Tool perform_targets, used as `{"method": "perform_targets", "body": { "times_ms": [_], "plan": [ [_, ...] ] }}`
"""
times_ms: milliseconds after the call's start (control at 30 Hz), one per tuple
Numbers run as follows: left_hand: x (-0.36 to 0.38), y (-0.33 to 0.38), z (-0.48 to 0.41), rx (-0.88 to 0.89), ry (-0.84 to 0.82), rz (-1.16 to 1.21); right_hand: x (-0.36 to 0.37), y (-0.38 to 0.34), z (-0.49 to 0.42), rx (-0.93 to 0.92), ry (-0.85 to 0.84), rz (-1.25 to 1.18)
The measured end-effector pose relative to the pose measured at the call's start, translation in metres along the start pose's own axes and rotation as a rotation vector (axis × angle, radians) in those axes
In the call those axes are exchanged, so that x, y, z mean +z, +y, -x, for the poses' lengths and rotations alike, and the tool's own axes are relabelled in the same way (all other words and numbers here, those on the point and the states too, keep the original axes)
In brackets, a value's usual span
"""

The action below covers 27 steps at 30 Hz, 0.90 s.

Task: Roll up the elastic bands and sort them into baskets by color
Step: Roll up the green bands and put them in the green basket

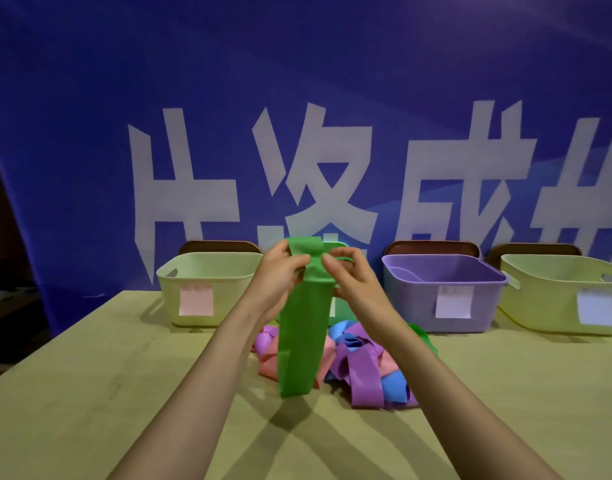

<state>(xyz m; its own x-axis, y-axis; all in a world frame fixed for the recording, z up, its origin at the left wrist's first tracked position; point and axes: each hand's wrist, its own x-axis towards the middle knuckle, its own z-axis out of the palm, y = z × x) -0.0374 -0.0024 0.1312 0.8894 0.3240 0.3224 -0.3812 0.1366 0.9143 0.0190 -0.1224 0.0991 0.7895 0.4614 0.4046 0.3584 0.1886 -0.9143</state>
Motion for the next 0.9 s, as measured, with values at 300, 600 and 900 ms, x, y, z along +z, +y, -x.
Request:
{"method": "perform_targets", "body": {
  "times_ms": [300,600,900],
  "plan": [
    [-0.004,-0.005,-0.002,-0.071,0.115,-0.153,-0.026,-0.010,0.010,-0.299,-0.046,0.525],
    [-0.007,-0.016,0.011,-0.005,0.181,-0.637,-0.028,-0.032,0.009,-0.415,0.102,0.611],
    [0.017,0.024,0.052,0.188,-0.056,-0.310,-0.033,-0.078,0.033,-0.301,0.062,0.311]
  ]
}}
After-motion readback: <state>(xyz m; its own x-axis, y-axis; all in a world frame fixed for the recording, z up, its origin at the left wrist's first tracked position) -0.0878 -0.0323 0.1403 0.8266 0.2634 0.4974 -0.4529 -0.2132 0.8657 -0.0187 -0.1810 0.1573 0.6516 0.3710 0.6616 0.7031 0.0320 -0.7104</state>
